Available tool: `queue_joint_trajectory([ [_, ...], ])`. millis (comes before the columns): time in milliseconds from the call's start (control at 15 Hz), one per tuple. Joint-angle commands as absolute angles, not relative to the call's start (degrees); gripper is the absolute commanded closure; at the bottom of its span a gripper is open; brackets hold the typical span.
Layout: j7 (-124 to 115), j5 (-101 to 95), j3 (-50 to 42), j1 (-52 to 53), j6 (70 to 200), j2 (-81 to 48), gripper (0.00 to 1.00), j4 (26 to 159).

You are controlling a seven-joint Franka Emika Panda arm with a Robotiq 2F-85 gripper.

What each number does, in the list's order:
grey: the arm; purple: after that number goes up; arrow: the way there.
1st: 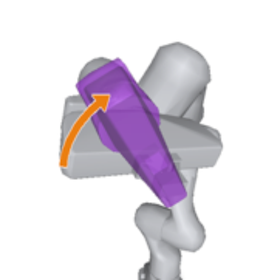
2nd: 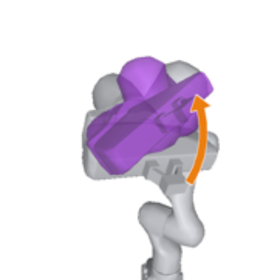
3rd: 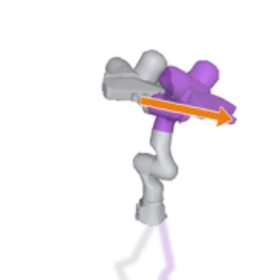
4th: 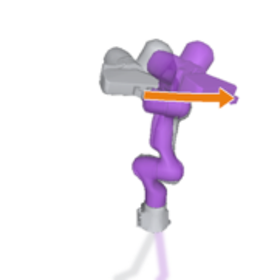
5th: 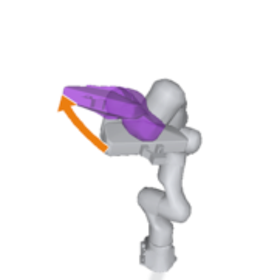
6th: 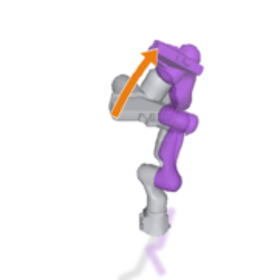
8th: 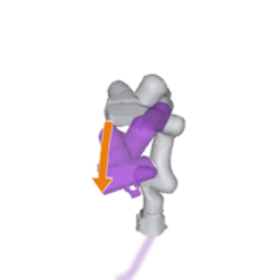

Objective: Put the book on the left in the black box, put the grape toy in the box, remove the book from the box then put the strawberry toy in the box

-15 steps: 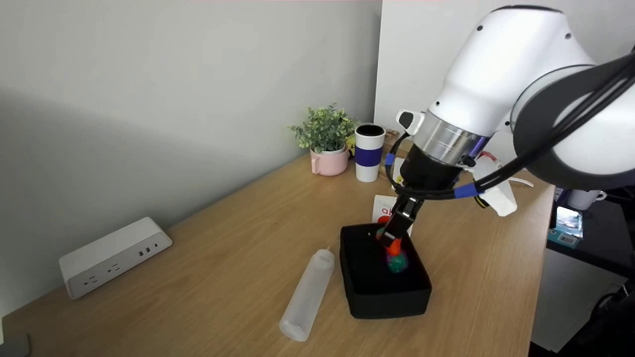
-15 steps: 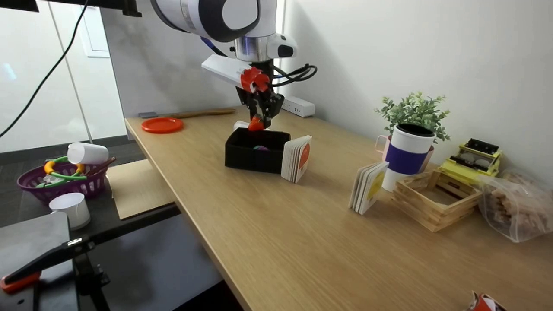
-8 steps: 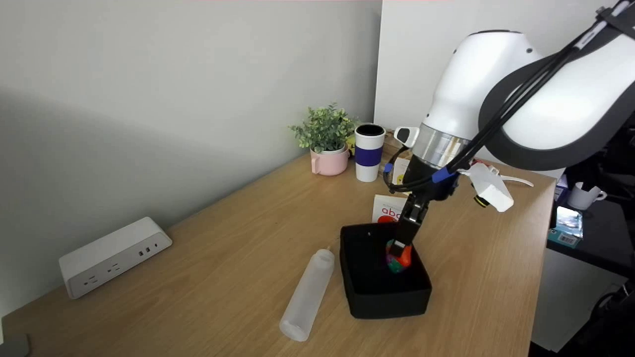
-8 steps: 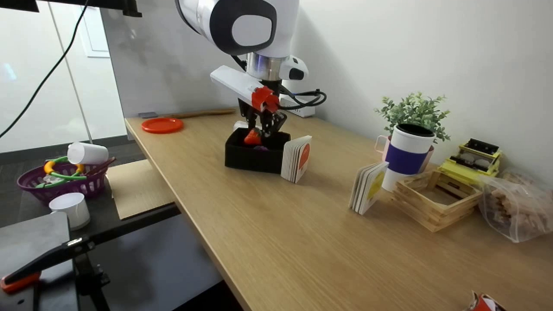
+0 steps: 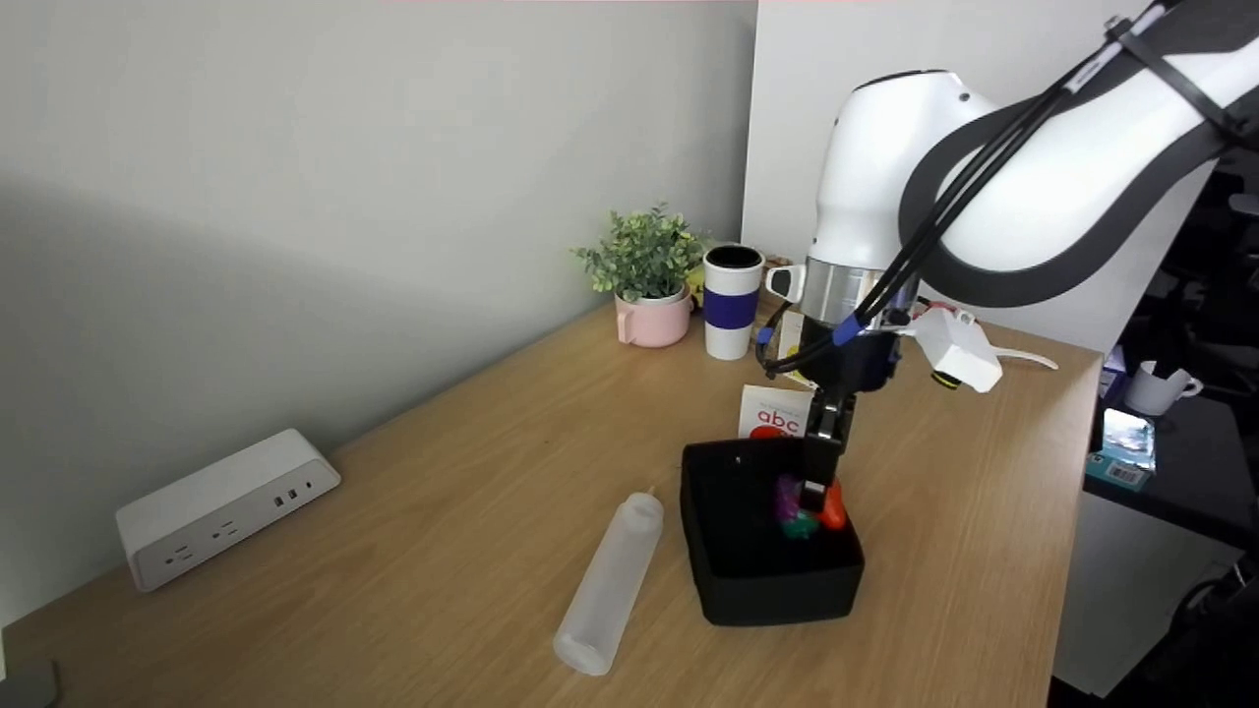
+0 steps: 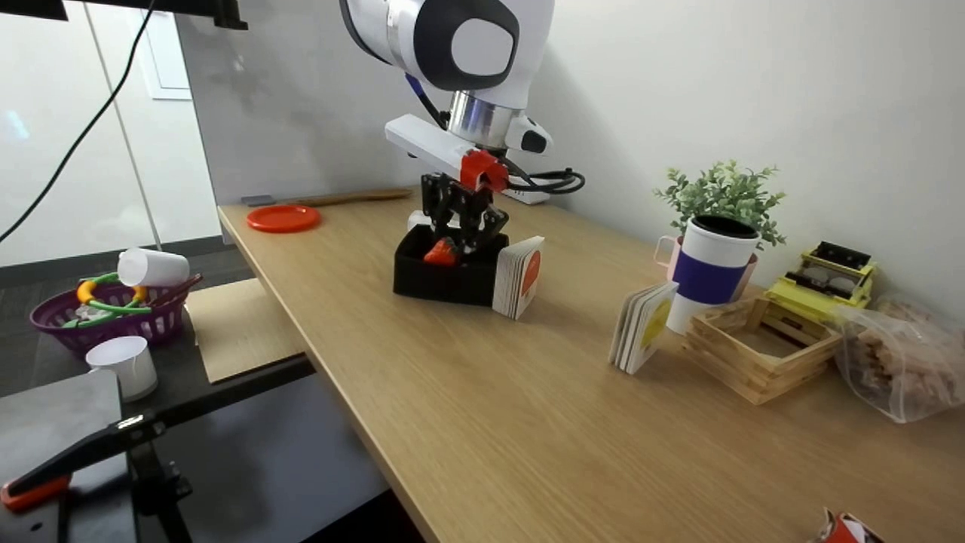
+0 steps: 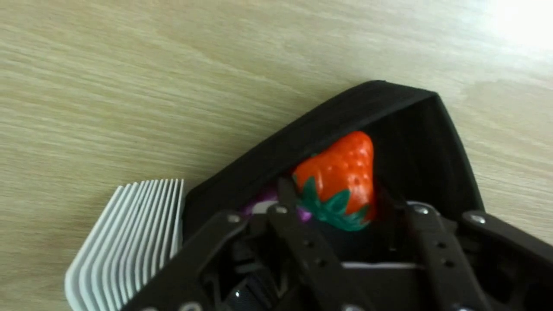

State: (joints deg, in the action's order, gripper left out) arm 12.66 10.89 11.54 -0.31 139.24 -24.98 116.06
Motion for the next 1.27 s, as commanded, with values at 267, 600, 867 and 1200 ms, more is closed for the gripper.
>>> queue_joint_trajectory([
  [267,10.49,9.02,9.52,1.77,134.82,-28.21,0.08,112.08],
  [600,9.71,9.1,9.42,2.02,134.84,-28.3,0.0,112.26],
  [867,9.81,10.17,9.99,1.63,136.46,-28.08,0.0,113.12],
  [1200,9.81,10.17,10.0,1.63,136.47,-28.08,0.0,113.12],
])
